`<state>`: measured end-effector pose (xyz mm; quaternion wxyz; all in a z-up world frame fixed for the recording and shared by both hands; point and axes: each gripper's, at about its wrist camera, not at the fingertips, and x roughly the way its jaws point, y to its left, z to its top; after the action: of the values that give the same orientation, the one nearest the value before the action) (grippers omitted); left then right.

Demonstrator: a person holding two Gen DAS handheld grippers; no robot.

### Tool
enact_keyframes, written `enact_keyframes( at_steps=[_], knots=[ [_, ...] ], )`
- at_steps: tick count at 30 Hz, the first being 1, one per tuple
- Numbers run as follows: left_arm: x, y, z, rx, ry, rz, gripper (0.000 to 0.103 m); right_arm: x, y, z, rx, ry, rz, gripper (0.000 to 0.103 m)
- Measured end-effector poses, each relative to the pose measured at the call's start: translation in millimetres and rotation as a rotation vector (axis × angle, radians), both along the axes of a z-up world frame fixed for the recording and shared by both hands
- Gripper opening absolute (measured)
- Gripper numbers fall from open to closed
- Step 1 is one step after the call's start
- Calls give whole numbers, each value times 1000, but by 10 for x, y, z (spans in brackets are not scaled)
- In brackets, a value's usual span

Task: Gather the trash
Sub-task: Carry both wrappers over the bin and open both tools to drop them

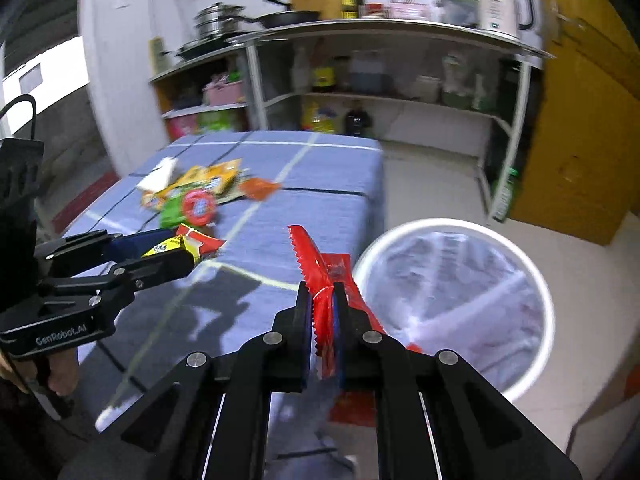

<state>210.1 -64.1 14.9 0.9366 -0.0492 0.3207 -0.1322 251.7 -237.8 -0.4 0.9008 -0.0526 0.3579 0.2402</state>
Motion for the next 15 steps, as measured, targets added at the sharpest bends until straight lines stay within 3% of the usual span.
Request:
enact_keyframes(
  at_steps=[8,15],
  knots=[
    [422,-598,-44,-1,8,-112,41,291,-502,-135,0,43,-123,9],
    [746,-827,-153,-30,37,-151,41,503,-746,-318,-2,89,-178,9]
  ],
)
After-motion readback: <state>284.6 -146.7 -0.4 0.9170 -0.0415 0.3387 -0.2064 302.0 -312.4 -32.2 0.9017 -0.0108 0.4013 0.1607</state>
